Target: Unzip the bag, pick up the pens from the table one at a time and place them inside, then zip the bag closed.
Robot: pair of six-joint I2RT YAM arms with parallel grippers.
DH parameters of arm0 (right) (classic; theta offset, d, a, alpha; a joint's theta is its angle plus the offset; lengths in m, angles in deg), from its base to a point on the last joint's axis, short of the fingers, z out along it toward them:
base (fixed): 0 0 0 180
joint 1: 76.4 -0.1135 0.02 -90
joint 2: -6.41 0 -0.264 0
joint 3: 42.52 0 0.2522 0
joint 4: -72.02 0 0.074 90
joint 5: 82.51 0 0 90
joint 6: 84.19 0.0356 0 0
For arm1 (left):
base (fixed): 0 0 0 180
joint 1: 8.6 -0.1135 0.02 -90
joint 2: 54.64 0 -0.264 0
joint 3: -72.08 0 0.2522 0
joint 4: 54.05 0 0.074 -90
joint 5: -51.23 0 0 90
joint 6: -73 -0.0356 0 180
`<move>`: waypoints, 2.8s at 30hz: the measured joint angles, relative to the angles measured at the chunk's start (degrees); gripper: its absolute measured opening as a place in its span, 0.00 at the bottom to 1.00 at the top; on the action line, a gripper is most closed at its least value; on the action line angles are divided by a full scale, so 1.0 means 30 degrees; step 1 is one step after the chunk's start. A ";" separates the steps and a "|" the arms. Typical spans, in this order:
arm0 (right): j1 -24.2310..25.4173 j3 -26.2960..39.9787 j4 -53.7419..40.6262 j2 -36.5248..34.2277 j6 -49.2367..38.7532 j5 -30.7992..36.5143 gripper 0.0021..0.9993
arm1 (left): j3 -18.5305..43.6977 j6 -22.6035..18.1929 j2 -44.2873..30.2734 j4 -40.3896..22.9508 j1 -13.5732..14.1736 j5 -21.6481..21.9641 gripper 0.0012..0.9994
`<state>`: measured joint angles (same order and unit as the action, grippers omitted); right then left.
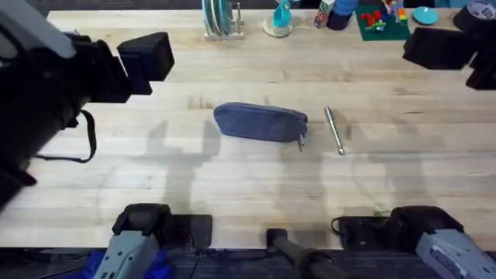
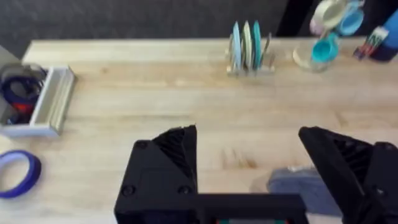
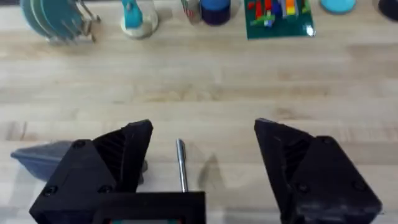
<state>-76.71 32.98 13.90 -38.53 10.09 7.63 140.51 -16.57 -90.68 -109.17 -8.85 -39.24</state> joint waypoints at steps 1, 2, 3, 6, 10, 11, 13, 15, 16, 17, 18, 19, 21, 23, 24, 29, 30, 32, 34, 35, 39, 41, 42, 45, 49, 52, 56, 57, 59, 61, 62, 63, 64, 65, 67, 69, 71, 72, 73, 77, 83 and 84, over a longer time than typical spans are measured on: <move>-0.0003 0.0332 -0.0406 -0.0358 0.0000 0.0000 1.00 | 0.0366 0.0000 -0.0390 -0.0517 0.0000 -0.0042 0.99; -0.0001 0.0667 -0.0885 -0.0732 0.0000 0.0000 1.00 | 0.0663 0.0006 -0.0778 -0.0885 0.0000 -0.0074 0.99; -0.0003 0.0938 -0.1245 -0.1055 0.0000 0.0000 1.00 | 0.0929 0.0000 -0.1139 -0.1269 0.0000 -0.0141 0.99; 0.0005 0.1774 -0.2514 -0.2153 0.0000 0.0000 1.00 | 0.1616 0.0003 -0.2290 -0.2043 0.0000 -0.0498 0.99; 0.0005 0.2842 -0.4180 -0.3667 0.0000 -0.0296 1.00 | 0.2230 0.0000 -0.3648 -0.2848 0.0000 -0.1136 0.99; -0.0003 0.3111 -0.4575 -0.4053 0.0000 -0.0510 1.00 | 0.2374 0.0000 -0.4011 -0.3097 0.0000 -0.1344 0.99; -0.0003 0.3615 -0.5232 -0.4772 0.0000 -0.0895 1.00 | 0.2639 -0.0013 -0.4629 -0.3640 0.0000 -0.1694 0.99; -0.0003 0.3948 -0.5568 -0.5352 0.0000 -0.1132 1.00 | 0.2812 -0.0075 -0.5166 -0.4123 0.0000 -0.2036 0.99; -0.0003 0.4035 -0.5708 -0.5572 0.0000 -0.1205 1.00 | 0.2869 -0.0112 -0.5398 -0.4371 0.0000 -0.2152 0.99; -0.0003 0.4064 -0.5778 -0.5744 0.0000 -0.1274 1.00 | 0.2903 -0.0146 -0.5628 -0.4592 0.0000 -0.2286 0.99; -0.0003 0.4069 -0.5831 -0.5929 0.0000 -0.1359 1.00 | 0.2910 -0.0160 -0.5845 -0.4739 0.0000 -0.2389 0.99; -0.0003 0.4071 -0.5832 -0.6083 0.0000 -0.1412 1.00 | 0.2910 -0.0165 -0.6029 -0.4846 0.0000 -0.2461 0.99; -0.0003 0.4071 -0.5806 -0.6331 0.0000 -0.1570 1.00 | 0.2910 -0.0211 -0.6393 -0.4907 0.0002 -0.2515 0.99; -0.0003 0.4071 -0.5778 -0.6436 0.0000 -0.1686 1.00 | 0.2910 -0.0219 -0.6632 -0.4907 0.0000 -0.2563 0.99; -0.0003 0.4071 -0.5764 -0.6437 0.0000 -0.1729 1.00 | 0.2910 -0.0219 -0.6699 -0.4885 0.0000 -0.2572 0.99; -0.0003 0.4086 -0.5737 -0.6437 0.0000 -0.1858 1.00 | 0.2910 -0.0226 -0.6760 -0.4896 0.0000 -0.2630 0.99; -0.0003 0.4086 -0.5735 -0.6437 0.0000 -0.1858 1.00 | 0.2910 -0.0226 -0.6752 -0.4945 0.0000 -0.2631 0.99; -0.0003 0.4086 -0.5735 -0.6437 0.0000 -0.1858 1.00 | 0.2910 -0.0226 -0.6755 -0.5009 0.0000 -0.2637 0.99; -0.0003 0.4093 -0.5735 -0.6432 0.0000 -0.1858 1.00 | 0.2910 -0.0226 -0.6757 -0.5038 0.0000 -0.2637 0.99; -0.0003 0.4093 -0.5739 -0.6437 0.0000 -0.1858 1.00 | 0.2910 -0.0226 -0.6760 -0.5125 0.0000 -0.2637 0.99; -0.0003 0.4100 -0.5815 -0.6436 0.0000 -0.1858 1.00 | 0.2910 -0.0233 -0.6760 -0.6161 0.0000 -0.2637 0.99; -0.0003 0.4100 -0.5815 -0.6437 0.0000 -0.1858 1.00 | 0.2910 -0.0233 -0.6760 -0.6189 0.0000 -0.2637 0.99; -0.0003 0.4100 -0.5808 -0.6437 0.0000 -0.1858 1.00 | 0.2910 -0.0233 -0.6758 -0.6196 0.0000 -0.2637 0.99; -0.0003 0.4100 -0.5808 -0.6437 0.0000 -0.1858 1.00 | 0.2910 -0.0233 -0.6760 -0.6248 0.0000 -0.2637 0.99; -0.0003 0.4100 -0.5808 -0.6437 0.0000 -0.1858 1.00 | 0.2910 -0.0233 -0.6760 -0.6408 0.0000 -0.2637 0.99; -0.0003 0.4100 -0.5808 -0.6437 0.0000 -0.1859 1.00 | 0.2910 -0.0240 -0.6760 -0.6856 0.0000 -0.2637 0.99; -0.0003 0.4100 -0.5808 -0.6437 0.0000 -0.1865 1.00 | 0.2910 -0.0277 -0.6760 -0.7178 0.0000 -0.2668 0.99; -0.0003 0.4100 -0.5808 -0.6437 0.0000 -0.1865 1.00 | 0.2910 -0.0280 -0.6760 -0.7111 0.0000 -0.2743 0.99; -0.0003 0.4100 -0.5808 -0.6436 0.0000 -0.1865 1.00 | 0.2910 -0.0300 -0.6753 -0.7005 0.0000 -0.2873 0.99; -0.0003 0.4100 -0.5808 -0.6437 0.0000 -0.1865 1.00 | 0.2910 -0.0551 -0.6760 -0.7011 0.0000 -0.2949 0.99; -0.0003 0.4100 -0.5808 -0.6437 0.0000 -0.1865 1.00 | 0.2910 -0.0795 -0.6760 -0.7005 0.0000 -0.3002 0.99; -0.0003 0.4100 -0.5808 -0.6432 0.0000 -0.1863 1.00 | 0.2910 -0.1131 -0.6757 -0.7013 0.0000 -0.3115 0.99; -0.0003 0.4100 -0.5808 -0.6437 0.0000 -0.1865 1.00 | 0.2910 -0.1520 -0.6755 -0.7005 0.0000 -0.3300 0.99; -0.0003 0.4100 -0.5808 -0.6437 0.0000 -0.1865 1.00 | 0.2910 -0.1964 -0.6753 -0.7005 0.0000 -0.3532 0.99; -0.0003 0.4100 -0.5808 -0.6433 0.0000 -0.1865 1.00 | 0.2910 -0.3213 -0.6756 -0.7039 0.0000 -0.4201 0.99; -0.0003 0.4100 -0.5808 -0.6437 0.0000 -0.1865 1.00 | 0.2910 -0.4701 -0.6760 -0.7270 0.0000 -0.4946 0.99; -0.0003 0.4100 -0.5808 -0.6437 0.0000 -0.1865 1.00 | 0.2910 -0.6219 -0.6760 -0.7503 0.0000 -0.5600 0.99; -0.0003 0.4100 -0.5808 -0.6437 0.0000 -0.1865 1.00 | 0.2910 -0.6948 -0.6753 -0.7555 0.0000 -0.5909 0.99; -0.0003 0.4100 -0.5808 -0.6437 0.0000 -0.1865 1.00 | 0.2910 -0.7652 -0.6760 -0.7599 0.0000 -0.6194 0.99; -0.0003 0.4100 -0.5808 -0.6437 0.0000 -0.1865 1.00 | 0.2910 -1.0513 -0.6755 -0.7861 -0.0030 -0.7439 0.99; -0.0003 0.4100 -0.5808 -0.6437 0.0000 -0.1865 1.00 | 0.2933 -1.4412 -0.6876 -0.8777 -0.1204 -0.9614 0.99; -0.0003 0.4100 -0.5808 -0.6437 0.0000 -0.1865 1.00 | 0.2961 -1.5038 -0.7004 -0.8976 -0.1501 -0.9965 0.99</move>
<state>-76.72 45.28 -3.52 -57.84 10.09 2.04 149.39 -61.68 -111.69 -136.09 -13.35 -69.13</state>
